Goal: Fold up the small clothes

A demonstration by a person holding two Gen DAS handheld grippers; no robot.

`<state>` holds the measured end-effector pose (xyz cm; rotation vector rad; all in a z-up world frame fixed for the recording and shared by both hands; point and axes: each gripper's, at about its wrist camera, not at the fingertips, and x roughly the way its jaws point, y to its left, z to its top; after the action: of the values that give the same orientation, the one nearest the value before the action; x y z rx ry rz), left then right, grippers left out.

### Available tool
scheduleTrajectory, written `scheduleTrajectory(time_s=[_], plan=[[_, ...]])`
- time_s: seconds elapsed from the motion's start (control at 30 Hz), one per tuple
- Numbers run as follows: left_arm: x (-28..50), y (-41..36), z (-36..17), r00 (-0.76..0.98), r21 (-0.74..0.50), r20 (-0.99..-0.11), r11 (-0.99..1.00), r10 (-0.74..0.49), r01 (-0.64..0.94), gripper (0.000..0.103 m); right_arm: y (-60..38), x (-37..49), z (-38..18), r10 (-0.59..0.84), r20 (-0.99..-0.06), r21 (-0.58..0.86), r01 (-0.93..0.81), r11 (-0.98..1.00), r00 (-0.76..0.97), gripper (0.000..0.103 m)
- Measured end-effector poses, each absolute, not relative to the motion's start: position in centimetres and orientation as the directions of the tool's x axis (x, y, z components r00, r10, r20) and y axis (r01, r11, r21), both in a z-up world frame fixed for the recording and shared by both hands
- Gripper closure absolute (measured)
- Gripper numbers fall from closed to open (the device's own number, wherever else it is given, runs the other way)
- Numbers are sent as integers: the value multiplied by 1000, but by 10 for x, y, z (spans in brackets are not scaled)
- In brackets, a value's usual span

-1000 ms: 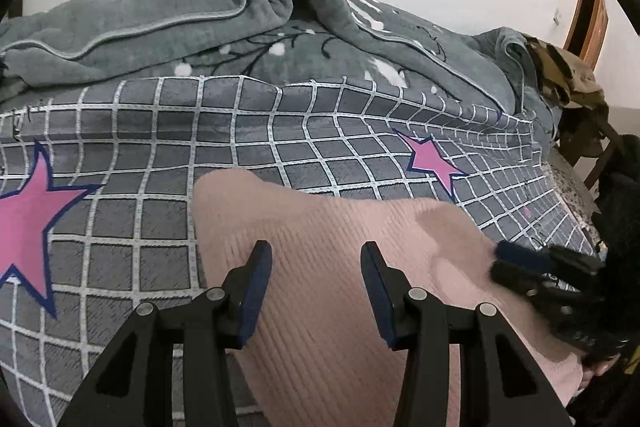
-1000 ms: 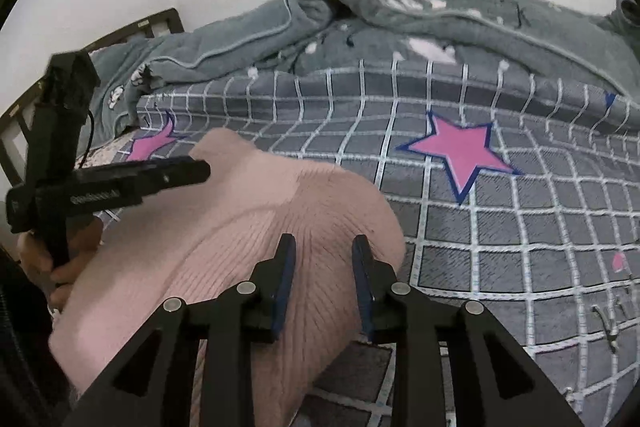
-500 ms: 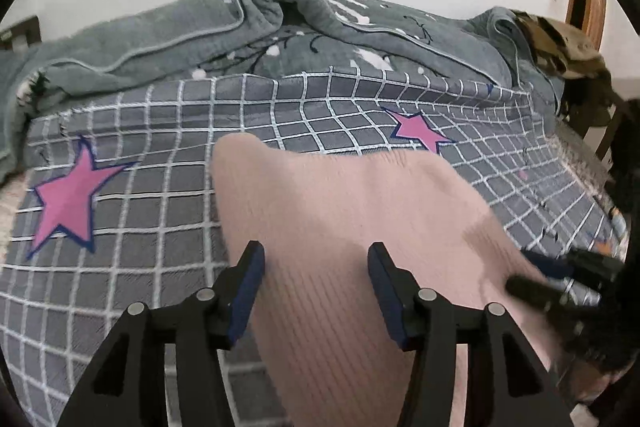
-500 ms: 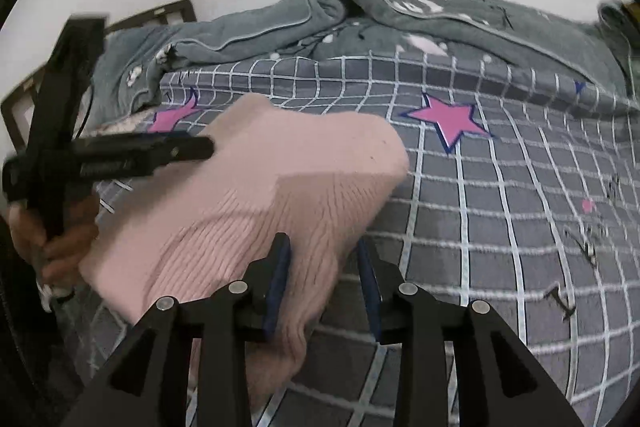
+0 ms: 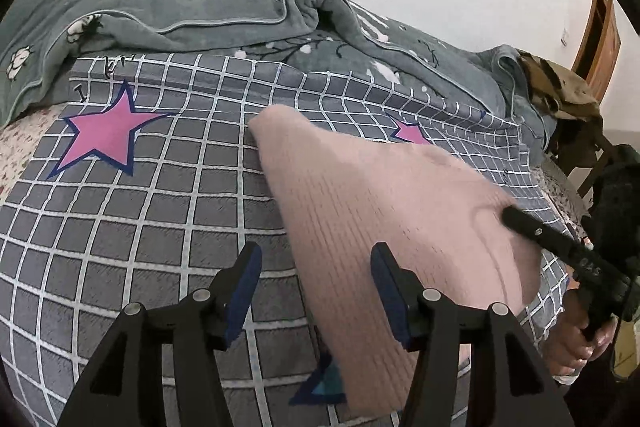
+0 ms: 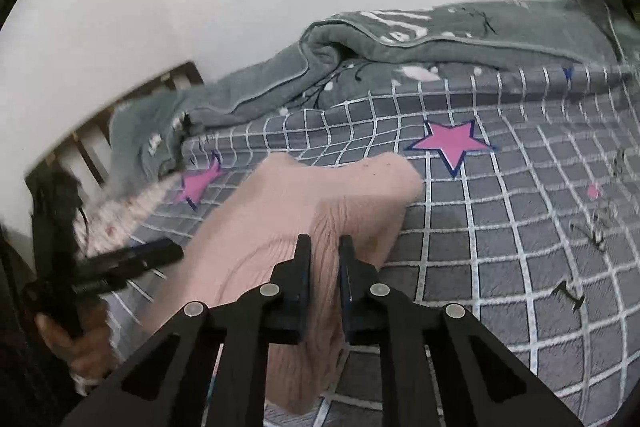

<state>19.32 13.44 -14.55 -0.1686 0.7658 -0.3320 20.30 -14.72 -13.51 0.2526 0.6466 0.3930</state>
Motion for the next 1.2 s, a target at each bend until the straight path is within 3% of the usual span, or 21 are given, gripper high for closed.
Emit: scheduleTrajectory(time_s=[0.13,0.4,0.63,0.77,0.93,1.2], plan=[[191,128,-151,651,-272,-669,934,-357,233,48,-130,214,-164,375,-671,264,-267,927,639,84],[176,123,-150,635,-270,-687,935,-353,229,48,-132,184,-143,323,-604,153,-292,944,728,78],[160,99,-159,613,-204,-724,947,-316,247,48,-123,178,-163,261,-671,89,-274,958,694,78],[151,94,-163,616,-182,-729,952,-298,245,47,-126,167,-163,257,-663,86,-270,959,703,75],[142,100,-167,609,-184,-739,956,-289,230,45,-141,156,-158,283,-646,131,-262,956,709,64],[121,97,-176,581,-151,-761,950,-289,275,45,-149,142,-161,323,-640,165,-286,944,697,63]])
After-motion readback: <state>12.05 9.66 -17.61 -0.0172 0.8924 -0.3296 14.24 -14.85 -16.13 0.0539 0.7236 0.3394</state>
